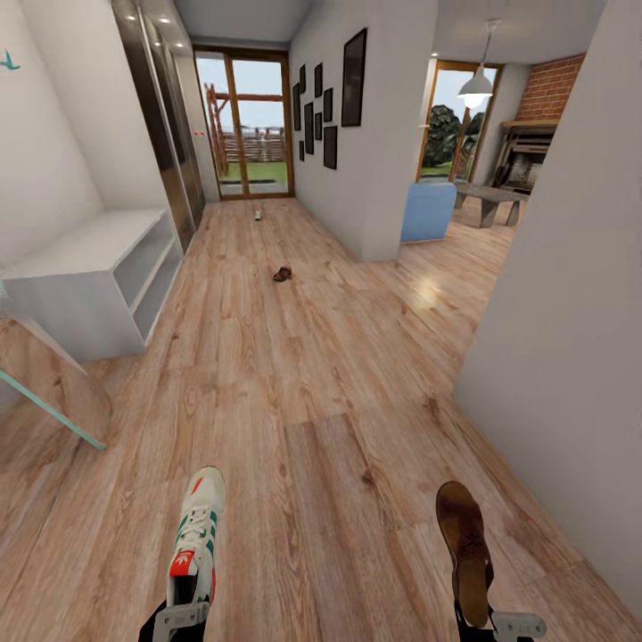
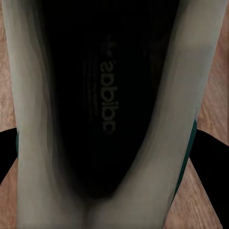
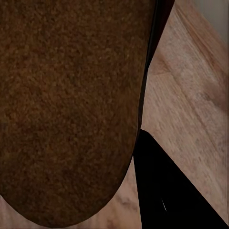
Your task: Pick up the two gym shoes and the two sandals from the corridor floor and place them onto the hallstand (shoe rack) in the corridor, making sure they are on the rack and not on the floor. Arrange them so the two gym shoes are next to each other and the two sandals are next to each other.
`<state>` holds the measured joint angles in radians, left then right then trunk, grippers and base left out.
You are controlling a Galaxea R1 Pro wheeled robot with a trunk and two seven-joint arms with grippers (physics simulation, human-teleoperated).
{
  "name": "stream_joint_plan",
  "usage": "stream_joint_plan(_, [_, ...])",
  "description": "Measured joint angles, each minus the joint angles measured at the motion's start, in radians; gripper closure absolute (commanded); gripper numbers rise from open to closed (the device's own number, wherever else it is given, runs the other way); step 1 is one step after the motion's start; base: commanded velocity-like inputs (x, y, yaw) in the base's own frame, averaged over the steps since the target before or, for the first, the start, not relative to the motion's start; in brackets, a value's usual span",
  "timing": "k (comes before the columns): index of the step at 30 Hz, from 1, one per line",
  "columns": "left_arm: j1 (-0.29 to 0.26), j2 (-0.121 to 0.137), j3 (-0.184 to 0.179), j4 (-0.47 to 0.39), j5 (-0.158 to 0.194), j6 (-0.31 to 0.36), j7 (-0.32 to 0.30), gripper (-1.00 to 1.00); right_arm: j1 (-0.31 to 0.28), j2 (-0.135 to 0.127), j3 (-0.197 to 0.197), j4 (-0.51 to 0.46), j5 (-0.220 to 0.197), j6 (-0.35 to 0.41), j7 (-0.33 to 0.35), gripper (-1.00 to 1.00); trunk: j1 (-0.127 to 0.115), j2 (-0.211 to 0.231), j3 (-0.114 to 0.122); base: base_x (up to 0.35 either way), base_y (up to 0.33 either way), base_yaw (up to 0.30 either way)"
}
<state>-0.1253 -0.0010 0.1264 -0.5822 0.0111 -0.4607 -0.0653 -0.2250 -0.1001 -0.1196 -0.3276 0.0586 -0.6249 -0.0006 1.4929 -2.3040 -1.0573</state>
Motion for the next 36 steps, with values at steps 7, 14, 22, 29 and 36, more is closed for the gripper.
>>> stream_joint_plan(7, [0.000,0.000,0.000,0.000,0.001,0.000,0.000,1.00,0.000,0.000,0.000,0.000,0.000,0.000,0.000,1.00,-0.027,0.049,0.033,0.000,0.000,0.000])
stream_joint_plan(14, [0.000,0.000,0.000,-0.002,0.001,0.000,0.000,1.00,0.000,0.002,0.000,0.001,0.000,0.000,0.000,1.00,-0.031,0.056,0.041,0.000,0.000,0.016])
stream_joint_plan(22, [0.000,-0.002,-0.002,-0.003,-0.001,0.000,0.000,1.00,0.000,0.003,0.000,0.001,0.000,-0.002,0.000,1.00,-0.030,0.056,0.041,-0.108,-0.077,0.223])
stream_joint_plan(29, [0.000,-0.002,-0.003,-0.002,-0.001,0.000,0.000,1.00,0.000,0.003,0.000,0.002,0.000,-0.002,0.000,1.00,-0.030,0.056,0.041,-0.246,-0.170,0.276])
stream_joint_plan(36, [0.000,0.000,0.000,-0.001,0.001,0.000,0.000,1.00,0.000,0.003,0.000,0.022,0.000,-0.002,-0.002,1.00,-0.030,0.056,0.041,-0.253,-0.176,0.278])
